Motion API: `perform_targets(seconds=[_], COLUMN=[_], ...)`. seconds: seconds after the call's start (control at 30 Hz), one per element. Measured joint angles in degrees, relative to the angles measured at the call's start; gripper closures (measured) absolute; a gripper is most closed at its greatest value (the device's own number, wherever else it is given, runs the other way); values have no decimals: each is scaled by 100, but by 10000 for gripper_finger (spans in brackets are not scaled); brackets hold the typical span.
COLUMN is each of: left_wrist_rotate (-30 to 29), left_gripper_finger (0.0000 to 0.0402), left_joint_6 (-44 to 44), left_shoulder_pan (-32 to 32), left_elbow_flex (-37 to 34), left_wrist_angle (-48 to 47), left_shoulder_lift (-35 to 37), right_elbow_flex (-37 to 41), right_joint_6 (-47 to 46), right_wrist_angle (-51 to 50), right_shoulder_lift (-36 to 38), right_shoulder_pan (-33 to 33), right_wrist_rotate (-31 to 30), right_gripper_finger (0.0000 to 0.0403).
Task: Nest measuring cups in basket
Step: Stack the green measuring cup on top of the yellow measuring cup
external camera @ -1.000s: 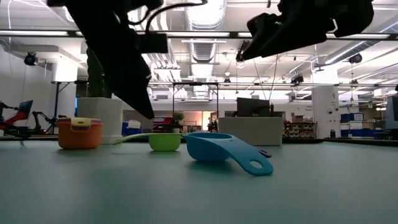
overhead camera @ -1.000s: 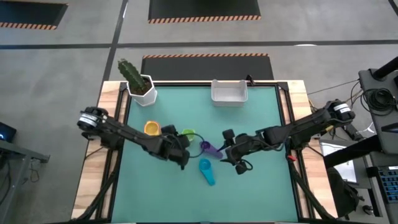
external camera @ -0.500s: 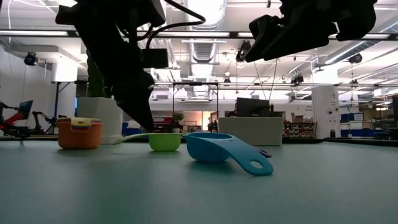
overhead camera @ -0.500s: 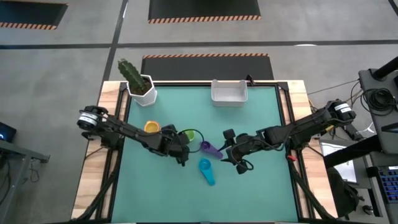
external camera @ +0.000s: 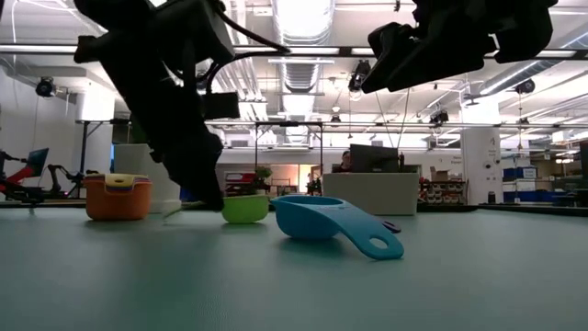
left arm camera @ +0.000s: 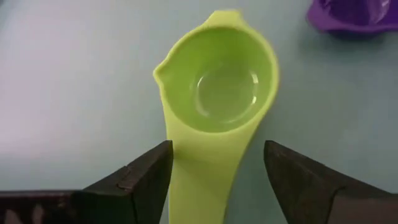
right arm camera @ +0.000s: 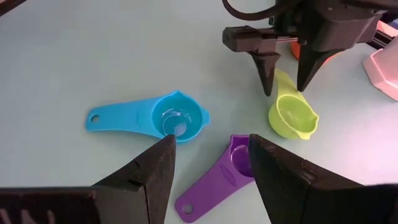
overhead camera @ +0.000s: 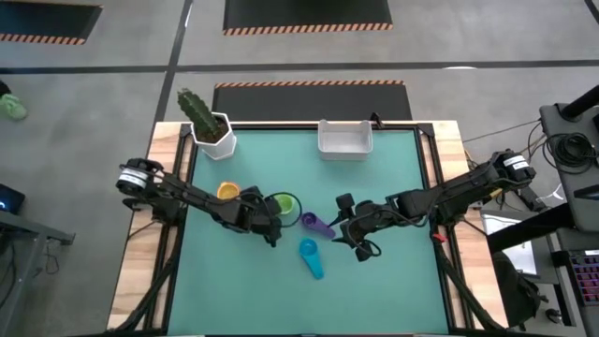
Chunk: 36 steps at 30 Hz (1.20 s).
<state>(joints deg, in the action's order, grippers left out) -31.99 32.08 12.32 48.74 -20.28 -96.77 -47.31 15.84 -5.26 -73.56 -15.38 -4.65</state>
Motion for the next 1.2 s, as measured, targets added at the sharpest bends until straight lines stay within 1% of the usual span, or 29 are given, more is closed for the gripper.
perform_targets(seconds=[0.27, 0.47, 0.6, 0.73, 0.8, 0.9, 0.97, 1.03, 1.2], left_wrist_rotate=[0, 3, 2, -18, -119, -161, -176, -192, -237], left_gripper_finger=[211, 227, 213, 182, 167, 159, 168, 187, 260], left_joint_6=[-13, -9, -22, -94, -158, -305, -381, -427, -399], left_shoulder_pan=[-70, -71, -71, -64, -64, -64, -64, -64, -64], left_elbow_flex=[-98, -237, -270, -276, -277, -281, -281, -281, -281], left_wrist_angle=[94, 367, 536, 623, 625, 623, 631, 634, 655], left_shoulder_lift=[0, 0, 0, 0, 0, -19, -22, -22, -74], right_elbow_flex=[0, 0, 0, 0, 0, 0, -1, 0, -1], right_joint_6=[-9, -22, -22, -22, -22, -22, -22, -22, -73], right_wrist_angle=[0, 0, -12, -33, -34, -33, -31, -27, 2], right_shoulder_lift=[0, -2, -2, -2, -2, -2, -2, -2, -4], right_shoulder_pan=[0, 0, 0, 0, 0, 0, 0, 2, 2], right_wrist_rotate=[0, 0, 0, 0, 0, 0, 0, 0, 0], right_gripper_finger=[213, 213, 213, 213, 213, 213, 213, 213, 213])
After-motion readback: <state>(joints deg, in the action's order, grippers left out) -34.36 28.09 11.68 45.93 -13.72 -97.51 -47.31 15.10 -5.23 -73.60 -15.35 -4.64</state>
